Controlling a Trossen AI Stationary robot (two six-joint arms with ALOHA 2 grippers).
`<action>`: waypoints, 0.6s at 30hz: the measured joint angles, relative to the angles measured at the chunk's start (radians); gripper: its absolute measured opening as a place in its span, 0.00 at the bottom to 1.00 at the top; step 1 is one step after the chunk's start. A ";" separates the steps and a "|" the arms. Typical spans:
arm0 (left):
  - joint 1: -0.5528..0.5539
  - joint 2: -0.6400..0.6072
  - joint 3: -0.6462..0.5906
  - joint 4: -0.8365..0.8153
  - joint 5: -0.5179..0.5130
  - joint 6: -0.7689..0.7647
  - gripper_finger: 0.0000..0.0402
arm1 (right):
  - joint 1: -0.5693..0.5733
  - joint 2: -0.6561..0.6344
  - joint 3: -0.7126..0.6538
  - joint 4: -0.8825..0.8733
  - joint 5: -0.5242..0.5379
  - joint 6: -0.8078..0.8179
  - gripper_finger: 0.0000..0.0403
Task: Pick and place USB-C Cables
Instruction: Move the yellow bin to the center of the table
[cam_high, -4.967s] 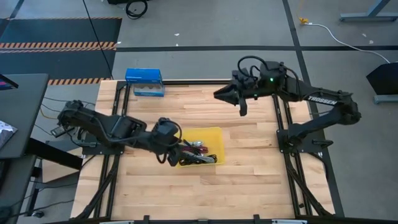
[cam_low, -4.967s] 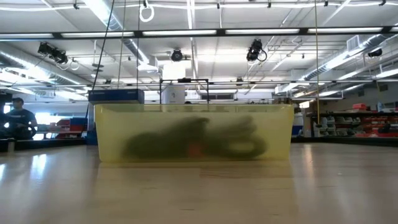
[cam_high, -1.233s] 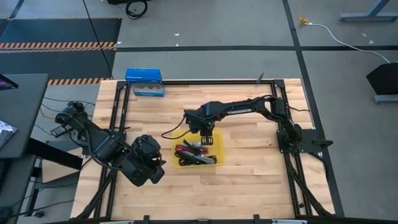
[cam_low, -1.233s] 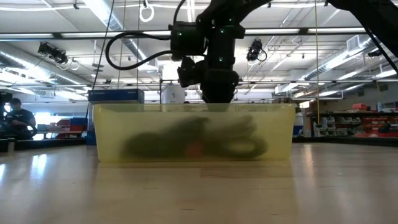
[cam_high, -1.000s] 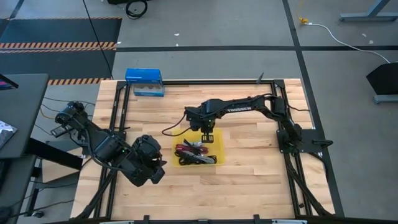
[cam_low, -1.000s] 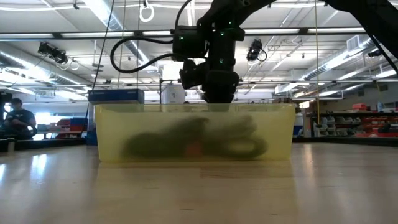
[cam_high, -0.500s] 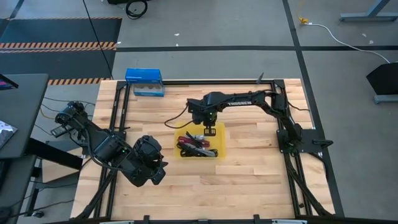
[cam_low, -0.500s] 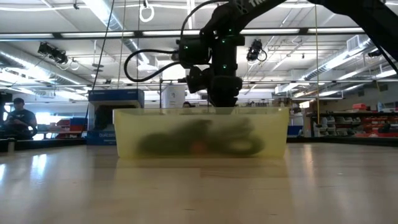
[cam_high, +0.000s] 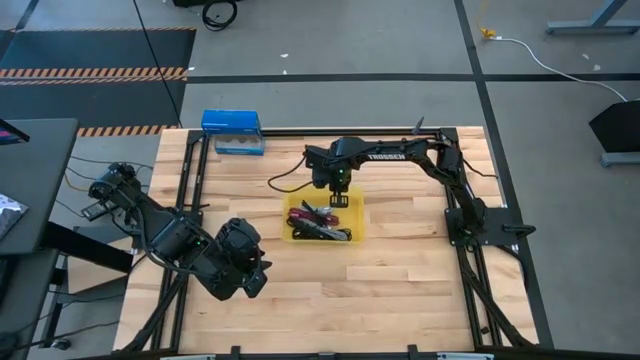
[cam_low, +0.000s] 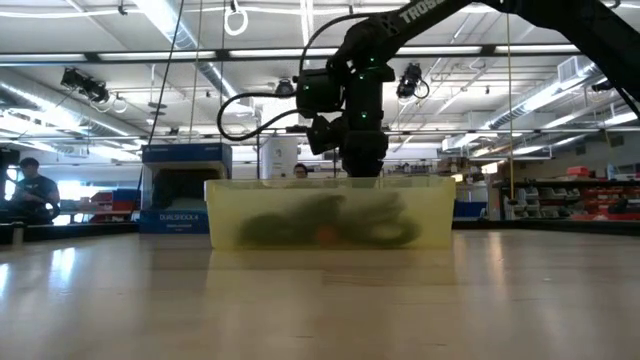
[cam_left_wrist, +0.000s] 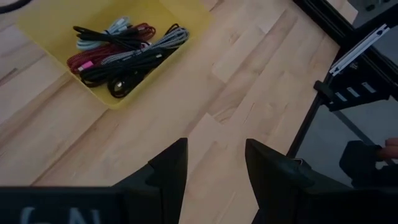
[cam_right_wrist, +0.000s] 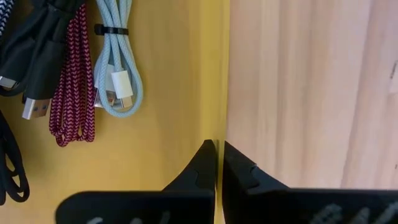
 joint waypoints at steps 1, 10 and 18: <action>0.000 0.000 0.000 0.001 0.000 0.000 0.42 | -0.003 0.000 0.000 0.001 0.000 0.000 0.01; 0.000 0.000 0.000 0.001 0.000 -0.020 0.42 | -0.007 0.000 0.000 0.016 0.000 -0.028 0.01; 0.000 0.000 0.000 0.004 0.000 -0.021 0.42 | -0.007 0.000 0.000 0.027 0.000 -0.044 0.01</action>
